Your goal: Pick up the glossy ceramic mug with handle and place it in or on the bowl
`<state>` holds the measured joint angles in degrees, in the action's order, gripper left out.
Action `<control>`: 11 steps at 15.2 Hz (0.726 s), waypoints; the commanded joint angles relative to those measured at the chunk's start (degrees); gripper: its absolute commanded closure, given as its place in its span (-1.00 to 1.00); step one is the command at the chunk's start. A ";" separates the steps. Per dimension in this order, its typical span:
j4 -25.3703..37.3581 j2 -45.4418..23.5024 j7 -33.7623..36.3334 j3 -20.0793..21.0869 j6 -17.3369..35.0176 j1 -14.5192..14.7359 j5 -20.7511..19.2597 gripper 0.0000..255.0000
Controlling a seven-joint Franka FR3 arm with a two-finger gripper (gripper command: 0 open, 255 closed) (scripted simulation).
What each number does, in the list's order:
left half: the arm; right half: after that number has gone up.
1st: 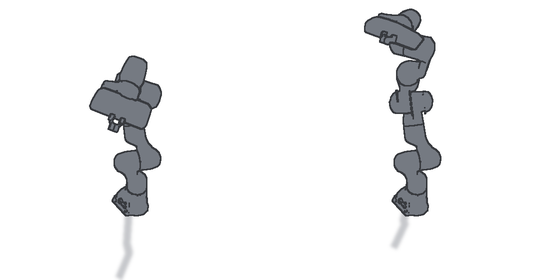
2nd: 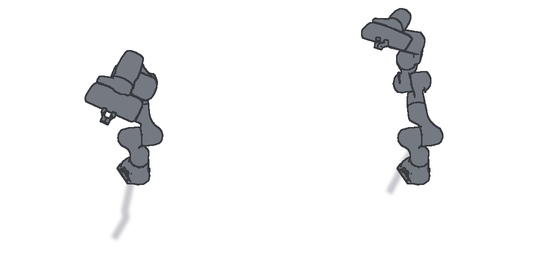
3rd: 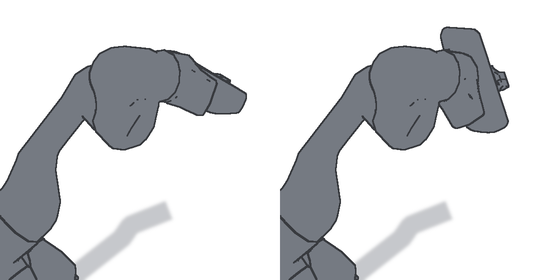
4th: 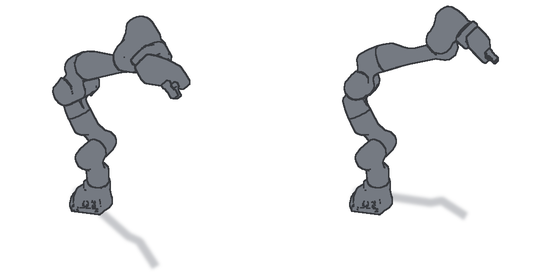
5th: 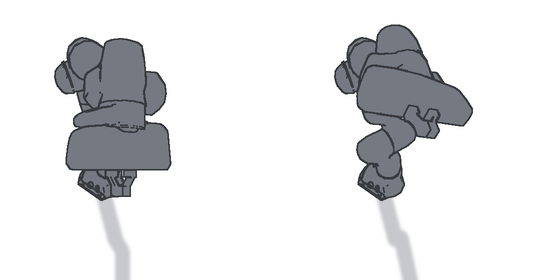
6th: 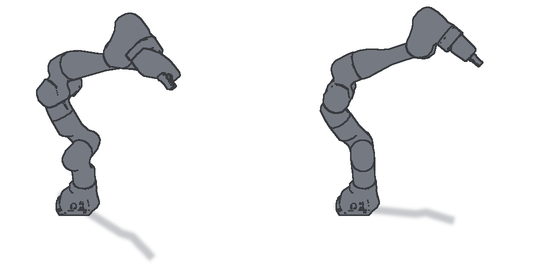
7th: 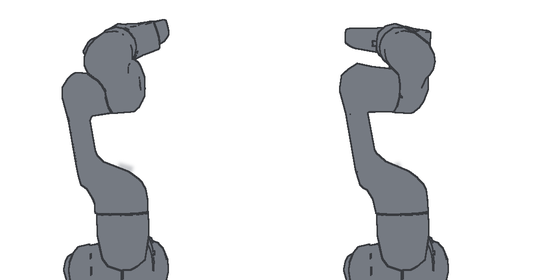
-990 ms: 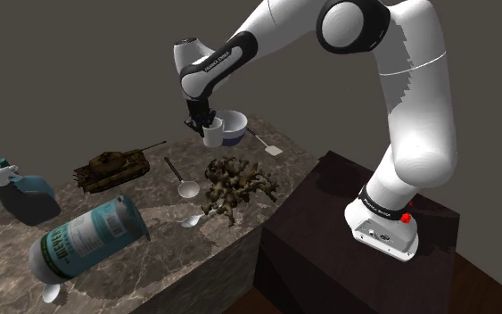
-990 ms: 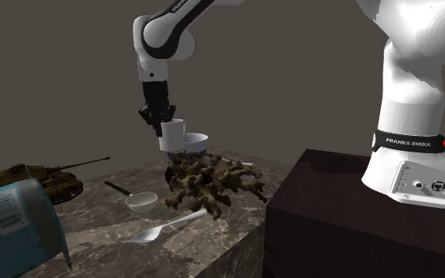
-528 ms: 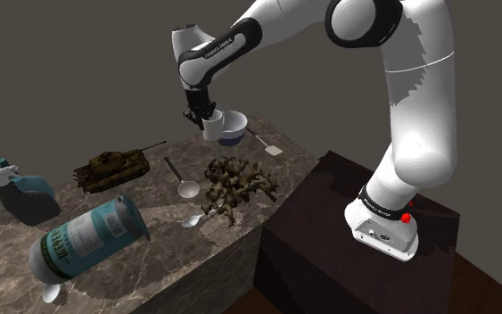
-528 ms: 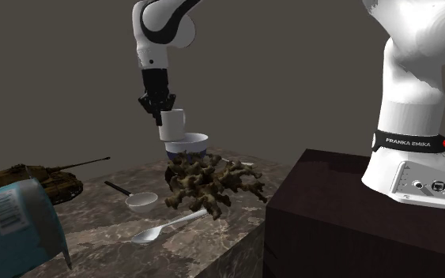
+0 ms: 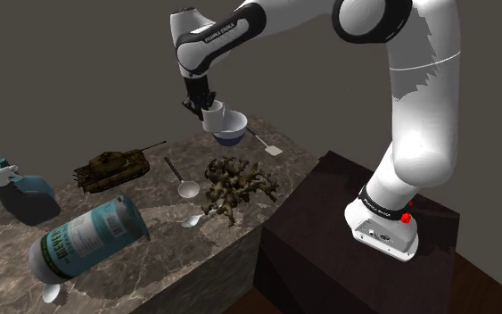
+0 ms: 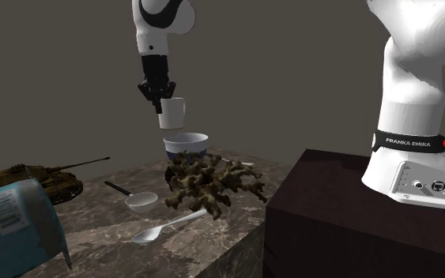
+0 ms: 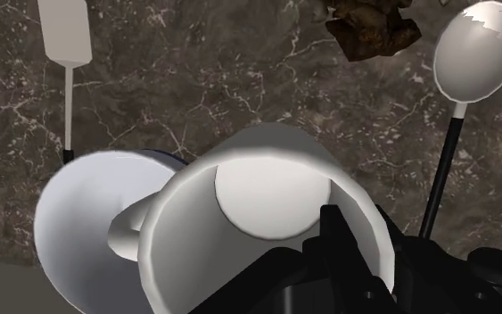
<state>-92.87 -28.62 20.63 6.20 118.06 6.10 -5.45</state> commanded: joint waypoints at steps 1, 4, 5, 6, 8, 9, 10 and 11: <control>1.16 -0.31 -1.75 -0.44 -0.79 -1.22 0.13 1.00; 3.81 -1.49 -5.19 -1.30 -2.09 -3.63 0.36 1.00; 4.86 -1.99 -6.32 -1.58 -2.59 -4.42 0.44 1.00; 6.00 -2.55 -7.44 -1.85 -3.12 -5.21 0.51 1.00; 8.57 -3.83 -9.67 -2.39 -4.30 -6.76 0.67 1.00; 10.00 -4.57 -10.76 -2.64 -4.95 -7.53 0.74 1.00; 11.55 -5.37 -11.85 -2.89 -5.64 -8.30 0.81 1.00; 13.21 -6.24 -12.92 -3.13 -6.38 -9.06 0.89 1.00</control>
<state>-82.11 -33.72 8.90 3.31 112.90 -2.20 -4.64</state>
